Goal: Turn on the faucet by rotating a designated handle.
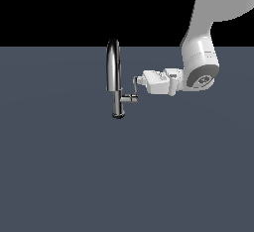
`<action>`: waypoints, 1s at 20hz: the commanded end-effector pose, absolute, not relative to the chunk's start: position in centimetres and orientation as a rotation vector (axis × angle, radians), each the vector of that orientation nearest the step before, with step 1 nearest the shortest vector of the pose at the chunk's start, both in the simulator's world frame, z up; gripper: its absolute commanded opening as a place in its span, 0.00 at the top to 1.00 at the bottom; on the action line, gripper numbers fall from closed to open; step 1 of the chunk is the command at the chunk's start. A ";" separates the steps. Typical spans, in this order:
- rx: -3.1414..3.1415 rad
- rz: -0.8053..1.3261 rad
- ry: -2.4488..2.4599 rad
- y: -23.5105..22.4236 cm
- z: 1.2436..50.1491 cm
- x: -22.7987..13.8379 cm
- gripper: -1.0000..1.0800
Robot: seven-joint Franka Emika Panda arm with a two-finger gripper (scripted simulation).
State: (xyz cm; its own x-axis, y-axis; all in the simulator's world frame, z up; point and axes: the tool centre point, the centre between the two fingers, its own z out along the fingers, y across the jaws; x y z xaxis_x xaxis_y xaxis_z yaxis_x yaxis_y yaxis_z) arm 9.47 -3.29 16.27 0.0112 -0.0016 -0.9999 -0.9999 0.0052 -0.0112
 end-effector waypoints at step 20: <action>-1.210 1.191 1.209 -3.6 15.3 4.5 1.00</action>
